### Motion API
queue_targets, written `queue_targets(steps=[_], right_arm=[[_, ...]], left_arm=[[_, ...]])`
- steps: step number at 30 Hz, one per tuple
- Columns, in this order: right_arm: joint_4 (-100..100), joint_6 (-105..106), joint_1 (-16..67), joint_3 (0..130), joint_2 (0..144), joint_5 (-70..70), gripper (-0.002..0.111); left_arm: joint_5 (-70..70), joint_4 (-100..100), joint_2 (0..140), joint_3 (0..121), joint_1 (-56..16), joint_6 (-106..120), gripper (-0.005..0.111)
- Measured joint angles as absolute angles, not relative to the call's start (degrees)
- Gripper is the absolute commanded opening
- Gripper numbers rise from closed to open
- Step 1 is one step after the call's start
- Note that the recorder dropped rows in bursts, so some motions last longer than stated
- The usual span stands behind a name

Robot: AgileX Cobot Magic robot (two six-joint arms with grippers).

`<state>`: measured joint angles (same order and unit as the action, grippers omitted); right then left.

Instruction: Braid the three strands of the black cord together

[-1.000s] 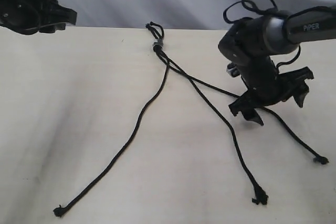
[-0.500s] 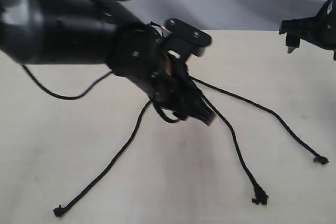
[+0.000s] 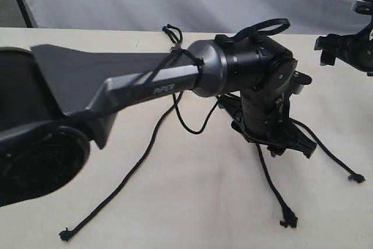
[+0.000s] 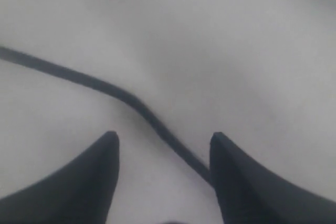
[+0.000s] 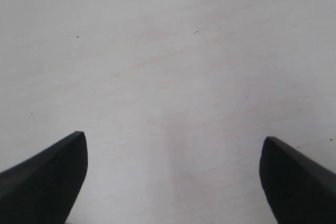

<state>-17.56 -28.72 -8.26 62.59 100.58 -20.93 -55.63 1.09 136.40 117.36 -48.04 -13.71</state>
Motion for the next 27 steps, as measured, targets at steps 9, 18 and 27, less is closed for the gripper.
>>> queue_targets(steps=[9, 18, 27], right_arm=[[-17.6, -28.7, -8.3, 62.6, 100.6, -20.6, 0.083], [-17.6, -28.7, -8.3, 62.6, 100.6, -20.5, 0.083], [-17.6, -28.7, -8.3, 62.6, 100.6, -20.4, 0.083]], left_arm=[[-61.5, 0.5, 144.1, 126.3, -48.0, -15.6, 0.051], [-67.9, -2.5, 144.3, 126.8, -48.1, -12.7, 0.001], [-69.2, -5.2, 139.1, 119.2, -48.4, -7.5, 0.001]])
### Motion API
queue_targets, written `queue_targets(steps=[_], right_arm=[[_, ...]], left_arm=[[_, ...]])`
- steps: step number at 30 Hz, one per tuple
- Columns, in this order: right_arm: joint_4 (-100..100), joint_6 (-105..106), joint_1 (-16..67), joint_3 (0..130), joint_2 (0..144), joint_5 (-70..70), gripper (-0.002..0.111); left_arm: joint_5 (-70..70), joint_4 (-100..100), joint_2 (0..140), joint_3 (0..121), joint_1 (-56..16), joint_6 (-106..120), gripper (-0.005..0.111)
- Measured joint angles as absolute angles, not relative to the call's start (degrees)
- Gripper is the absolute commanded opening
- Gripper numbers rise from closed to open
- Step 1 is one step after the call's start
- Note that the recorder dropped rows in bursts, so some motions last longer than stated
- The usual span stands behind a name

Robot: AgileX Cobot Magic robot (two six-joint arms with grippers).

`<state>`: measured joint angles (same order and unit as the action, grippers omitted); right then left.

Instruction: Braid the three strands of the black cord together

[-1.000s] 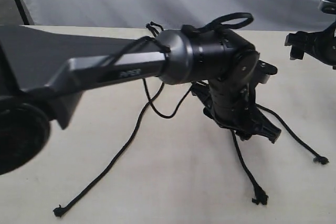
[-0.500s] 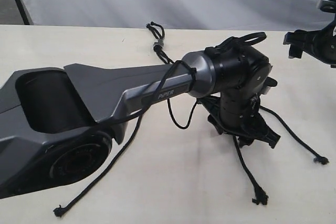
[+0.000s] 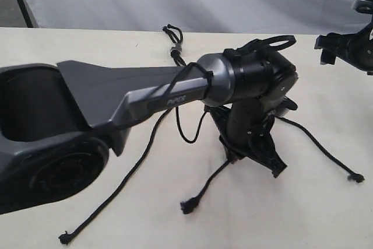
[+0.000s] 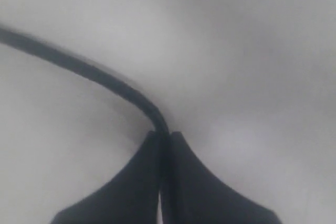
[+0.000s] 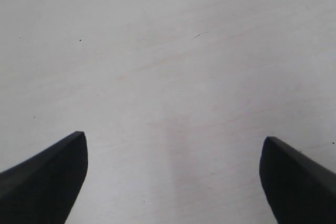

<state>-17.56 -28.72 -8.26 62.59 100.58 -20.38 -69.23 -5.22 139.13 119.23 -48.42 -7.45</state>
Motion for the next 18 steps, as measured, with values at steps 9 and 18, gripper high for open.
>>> queue_targets(steps=[9, 18], right_arm=[[-14.9, -27.2, -7.0, 62.6, 100.6, -20.1, 0.083], [-14.4, -22.0, 2.3, 62.6, 100.6, -17.1, 0.083]], left_arm=[[-69.6, -30.9, 119.1, 95.5, -48.4, -19.5, 0.001], [-67.0, -40.7, 106.9, 72.5, -36.9, -29.9, 0.001]])
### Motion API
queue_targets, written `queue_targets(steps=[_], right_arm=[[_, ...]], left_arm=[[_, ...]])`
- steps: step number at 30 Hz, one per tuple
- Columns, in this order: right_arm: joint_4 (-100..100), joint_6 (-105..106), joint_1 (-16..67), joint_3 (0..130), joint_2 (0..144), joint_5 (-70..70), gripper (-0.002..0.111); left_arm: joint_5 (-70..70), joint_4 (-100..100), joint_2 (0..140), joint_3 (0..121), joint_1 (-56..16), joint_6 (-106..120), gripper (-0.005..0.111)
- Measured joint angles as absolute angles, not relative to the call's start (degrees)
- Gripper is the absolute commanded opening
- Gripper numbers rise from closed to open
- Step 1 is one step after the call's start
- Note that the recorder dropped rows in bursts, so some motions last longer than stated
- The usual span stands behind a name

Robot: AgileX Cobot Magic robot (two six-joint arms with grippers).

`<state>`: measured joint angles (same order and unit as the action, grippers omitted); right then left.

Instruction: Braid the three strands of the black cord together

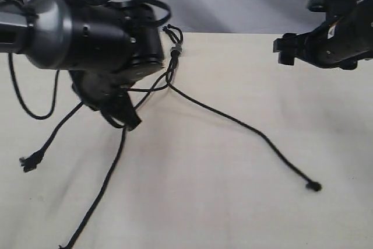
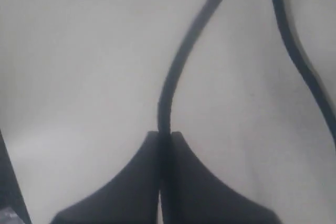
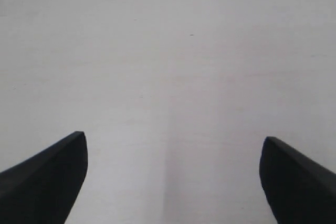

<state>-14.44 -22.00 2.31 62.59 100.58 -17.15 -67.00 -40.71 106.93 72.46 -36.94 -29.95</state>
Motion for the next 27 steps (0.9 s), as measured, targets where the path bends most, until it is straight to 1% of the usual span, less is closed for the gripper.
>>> queue_targets(steps=[4, 10, 18, 23, 27], right_arm=[[-14.4, -19.6, 5.7, 62.6, 100.6, -16.0, 0.083], [-14.4, -19.1, 8.0, 62.6, 100.6, -15.4, 0.083], [-14.4, -19.0, 8.0, 62.6, 100.6, -15.4, 0.083], [-14.4, -18.9, 8.0, 62.6, 100.6, -15.4, 0.083], [-14.4, -18.9, 8.0, 62.6, 100.6, -15.4, 0.083]], left_arm=[[-57.3, -39.4, 106.9, 65.4, -30.8, -30.3, 0.001], [-45.5, -39.5, 106.9, 59.7, -27.3, -29.5, 0.001], [-34.4, -38.1, 106.9, 56.8, -26.8, -29.1, 0.001], [-32.3, -28.2, 108.1, 56.8, -27.0, -24.9, 0.001], [-32.5, -19.6, 109.0, 56.8, -29.3, -17.4, 0.001]])
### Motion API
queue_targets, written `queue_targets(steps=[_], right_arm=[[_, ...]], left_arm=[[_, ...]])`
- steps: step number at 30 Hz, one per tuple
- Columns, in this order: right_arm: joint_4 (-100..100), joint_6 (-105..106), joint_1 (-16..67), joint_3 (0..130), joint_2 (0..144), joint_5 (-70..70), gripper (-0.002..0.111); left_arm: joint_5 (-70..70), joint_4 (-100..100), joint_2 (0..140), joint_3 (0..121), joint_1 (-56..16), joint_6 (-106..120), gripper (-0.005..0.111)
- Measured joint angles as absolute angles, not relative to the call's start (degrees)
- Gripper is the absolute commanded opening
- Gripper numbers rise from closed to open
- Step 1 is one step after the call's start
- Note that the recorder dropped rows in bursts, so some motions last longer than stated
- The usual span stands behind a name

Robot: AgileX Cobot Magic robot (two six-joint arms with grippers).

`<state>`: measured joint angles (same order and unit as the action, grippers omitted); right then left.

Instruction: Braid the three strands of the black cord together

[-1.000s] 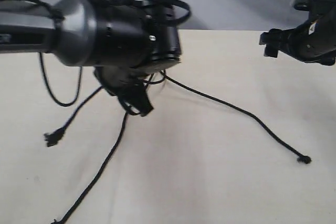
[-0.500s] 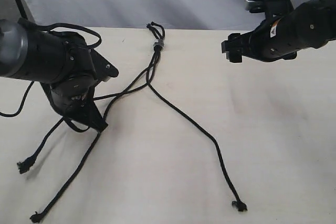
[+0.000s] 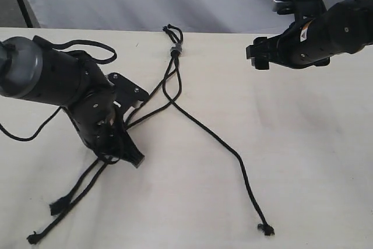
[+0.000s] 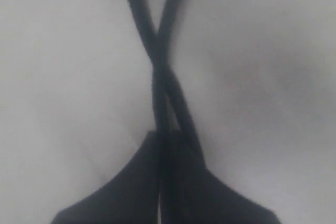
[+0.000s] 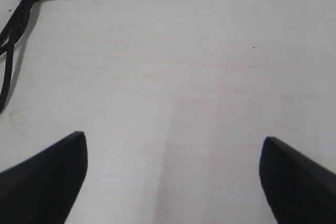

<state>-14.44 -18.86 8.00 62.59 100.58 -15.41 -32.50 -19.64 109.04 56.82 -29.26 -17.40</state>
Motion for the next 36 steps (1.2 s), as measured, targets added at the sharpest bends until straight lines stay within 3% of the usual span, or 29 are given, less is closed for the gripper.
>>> queue_targets(steps=[8, 12, 21, 30, 33, 36], right_arm=[[-14.4, -18.9, 8.0, 62.6, 100.6, -15.4, 0.083], [-14.4, -18.9, 8.0, 62.6, 100.6, -15.5, 0.083], [-14.4, -18.7, 8.0, 62.6, 100.6, -16.1, 0.083], [-14.4, -18.5, 8.0, 62.6, 100.6, -16.0, 0.083], [-14.4, -18.5, 8.0, 62.6, 100.6, -15.9, 0.083], [-14.4, -18.5, 8.0, 62.6, 100.6, -16.3, 0.083]], left_arm=[[-33.1, -6.4, 108.9, 59.9, -42.2, -5.5, 0.001], [-35.7, -9.8, 106.7, 62.3, -43.3, -9.0, 0.001], [-44.2, -21.2, 99.9, 60.0, -32.8, -21.9, 0.001], [-32.2, -22.0, 99.8, 51.6, -24.8, -23.3, 0.001], [-30.3, -22.0, 99.8, 50.2, -24.1, -23.3, 0.01], [-30.2, -21.9, 99.8, 50.1, -24.1, -24.0, 0.04]])
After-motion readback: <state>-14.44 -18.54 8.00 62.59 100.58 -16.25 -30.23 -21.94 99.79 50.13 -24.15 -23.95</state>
